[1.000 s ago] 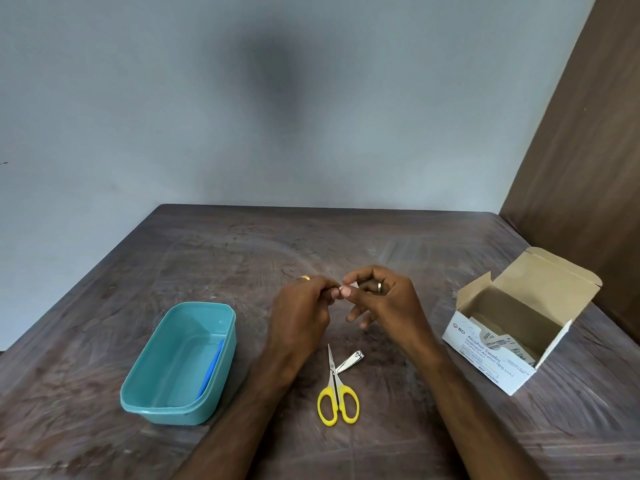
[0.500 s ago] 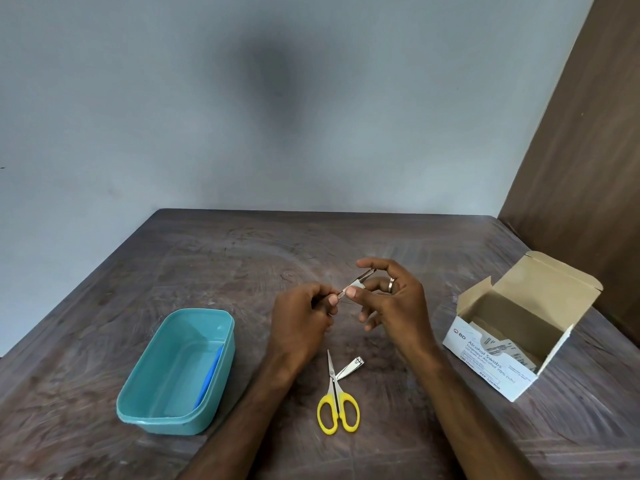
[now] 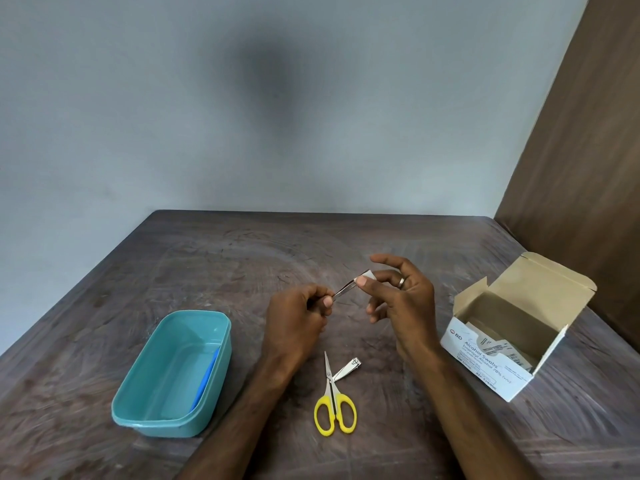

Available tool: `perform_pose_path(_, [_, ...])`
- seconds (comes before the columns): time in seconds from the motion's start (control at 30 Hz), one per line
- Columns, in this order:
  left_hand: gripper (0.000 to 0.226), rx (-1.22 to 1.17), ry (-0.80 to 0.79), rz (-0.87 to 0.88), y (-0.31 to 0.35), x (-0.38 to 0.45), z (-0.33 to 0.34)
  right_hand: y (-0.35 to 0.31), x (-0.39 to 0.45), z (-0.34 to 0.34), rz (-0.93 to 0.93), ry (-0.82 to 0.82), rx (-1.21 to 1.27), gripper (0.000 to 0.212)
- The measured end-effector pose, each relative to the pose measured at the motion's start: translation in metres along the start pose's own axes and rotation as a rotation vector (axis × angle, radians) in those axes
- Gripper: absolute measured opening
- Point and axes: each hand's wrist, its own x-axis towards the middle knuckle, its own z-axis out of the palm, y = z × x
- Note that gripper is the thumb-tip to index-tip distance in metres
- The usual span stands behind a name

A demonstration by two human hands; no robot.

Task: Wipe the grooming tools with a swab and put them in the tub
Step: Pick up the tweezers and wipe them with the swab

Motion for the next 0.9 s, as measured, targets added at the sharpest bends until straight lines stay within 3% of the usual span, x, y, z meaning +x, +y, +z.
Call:
perform_pose_path(0.63, [0.022,0.0,0.022,0.019,0.0,-0.0009,0.001,-0.004,0.0011,-0.0014,0.057,0.095,0.076,0.036])
perform_pose_path(0.77, [0.018,0.064,0.087,0.121,0.0028,-0.004,0.003,-0.004,0.0011,-0.0003,0.077,0.163,0.097,0.028])
perform_pose_path(0.9, [0.019,0.28,0.127,0.351,0.0037,-0.0051,0.0065,0.0002,0.0017,-0.0004,0.121,0.197,0.119,0.025])
